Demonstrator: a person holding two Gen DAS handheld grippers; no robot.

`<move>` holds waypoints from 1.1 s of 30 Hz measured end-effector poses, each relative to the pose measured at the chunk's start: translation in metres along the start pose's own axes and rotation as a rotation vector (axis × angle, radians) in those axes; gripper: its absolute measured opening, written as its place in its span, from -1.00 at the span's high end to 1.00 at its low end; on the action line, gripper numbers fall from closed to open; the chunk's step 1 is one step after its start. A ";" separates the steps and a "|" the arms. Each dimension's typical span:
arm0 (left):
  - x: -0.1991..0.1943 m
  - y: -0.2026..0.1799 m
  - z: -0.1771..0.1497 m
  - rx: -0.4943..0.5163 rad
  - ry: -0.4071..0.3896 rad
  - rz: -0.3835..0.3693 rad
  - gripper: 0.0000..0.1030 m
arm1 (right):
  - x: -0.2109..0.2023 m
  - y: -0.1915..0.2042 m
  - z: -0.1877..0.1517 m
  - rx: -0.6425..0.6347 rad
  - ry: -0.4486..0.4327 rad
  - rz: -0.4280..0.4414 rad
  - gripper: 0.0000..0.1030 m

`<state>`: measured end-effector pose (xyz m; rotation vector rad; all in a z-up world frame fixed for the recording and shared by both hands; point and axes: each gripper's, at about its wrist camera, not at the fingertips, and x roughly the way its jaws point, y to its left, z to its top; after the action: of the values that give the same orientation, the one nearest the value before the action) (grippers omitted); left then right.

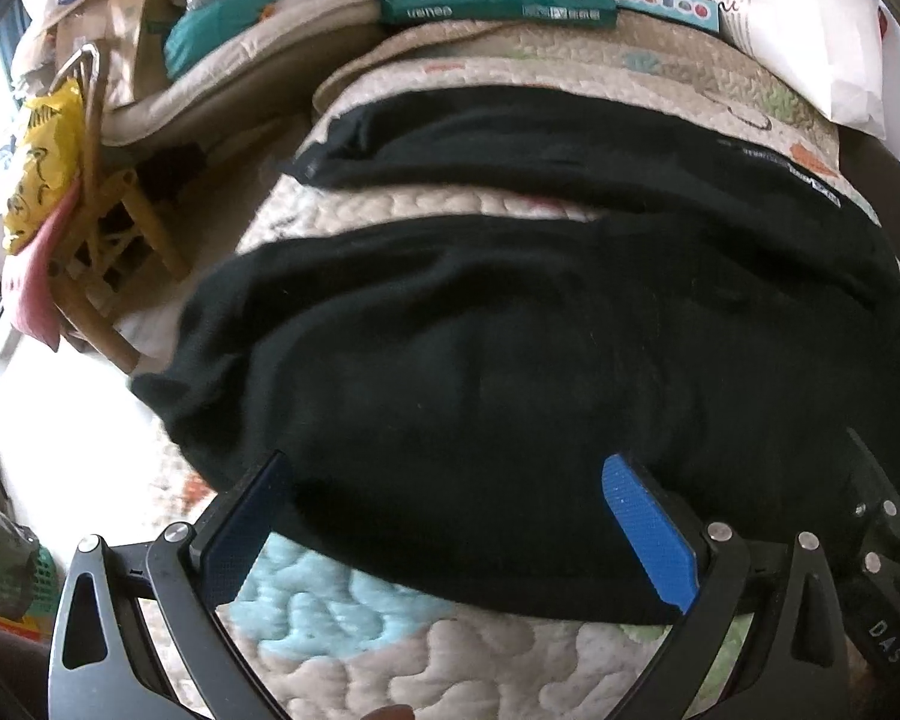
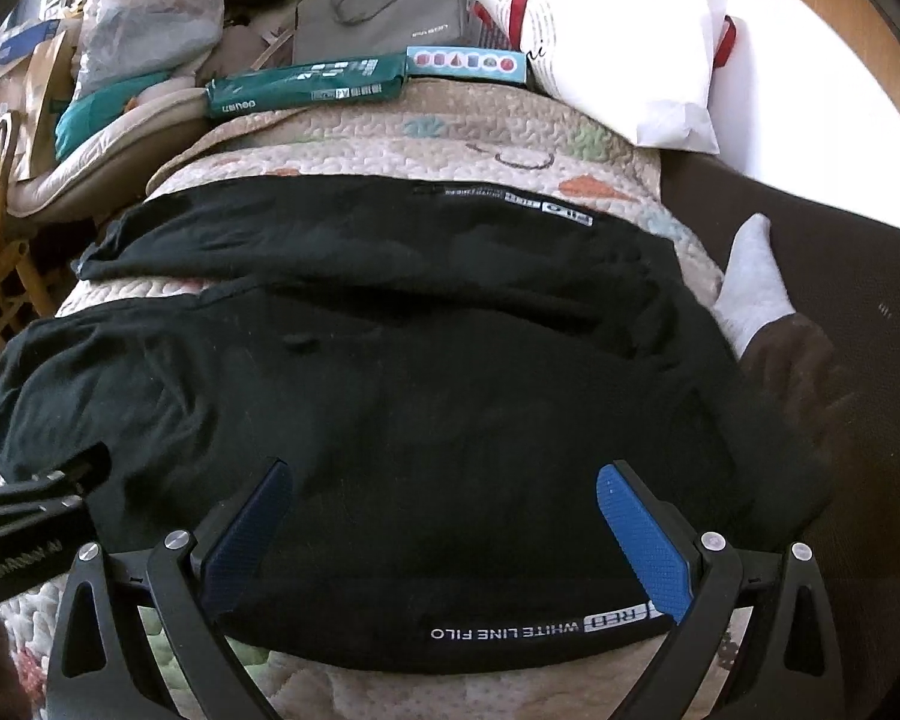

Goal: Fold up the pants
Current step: 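Position both grippers over the waistband of the black pants, then grasp the waistband with the right gripper and lift it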

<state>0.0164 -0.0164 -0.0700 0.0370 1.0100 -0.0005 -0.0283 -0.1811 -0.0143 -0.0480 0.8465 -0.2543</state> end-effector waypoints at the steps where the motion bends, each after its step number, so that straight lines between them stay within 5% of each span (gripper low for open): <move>1: 0.002 -0.001 0.000 -0.002 0.002 0.002 -1.00 | 0.002 0.000 -0.001 0.003 0.003 0.001 -1.00; 18: 0.006 -0.001 -0.005 -0.042 -0.032 0.005 -1.00 | 0.014 -0.005 -0.003 0.033 0.055 0.005 -1.00; 33: 0.006 0.004 0.004 -0.006 0.051 -0.051 -1.00 | 0.010 -0.008 0.000 0.036 0.044 -0.001 -1.00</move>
<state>0.0230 -0.0126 -0.0728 0.0056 1.0621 -0.0430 -0.0232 -0.1909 -0.0208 -0.0089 0.8850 -0.2719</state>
